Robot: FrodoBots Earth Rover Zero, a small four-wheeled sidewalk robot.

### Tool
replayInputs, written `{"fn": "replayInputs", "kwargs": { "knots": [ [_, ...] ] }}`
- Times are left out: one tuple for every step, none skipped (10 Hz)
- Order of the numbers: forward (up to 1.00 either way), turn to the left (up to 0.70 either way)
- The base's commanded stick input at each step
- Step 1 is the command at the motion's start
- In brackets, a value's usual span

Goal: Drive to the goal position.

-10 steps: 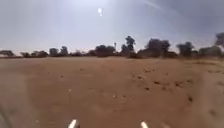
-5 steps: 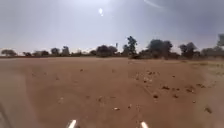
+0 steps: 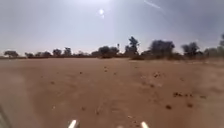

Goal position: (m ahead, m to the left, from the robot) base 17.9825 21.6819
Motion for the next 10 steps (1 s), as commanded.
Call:
{"fn": "replayInputs", "kwargs": {
  "knots": [
    [0.7,-0.35],
    [0.7,-0.35],
    [0.7,-0.35],
    [0.7,0.0],
    [0.7,0.0],
    [0.7,0.0],
    [0.7,0.0],
    [0.7,0.0],
    [0.7,0.0],
    [0.7,0.0]
  ]
}}
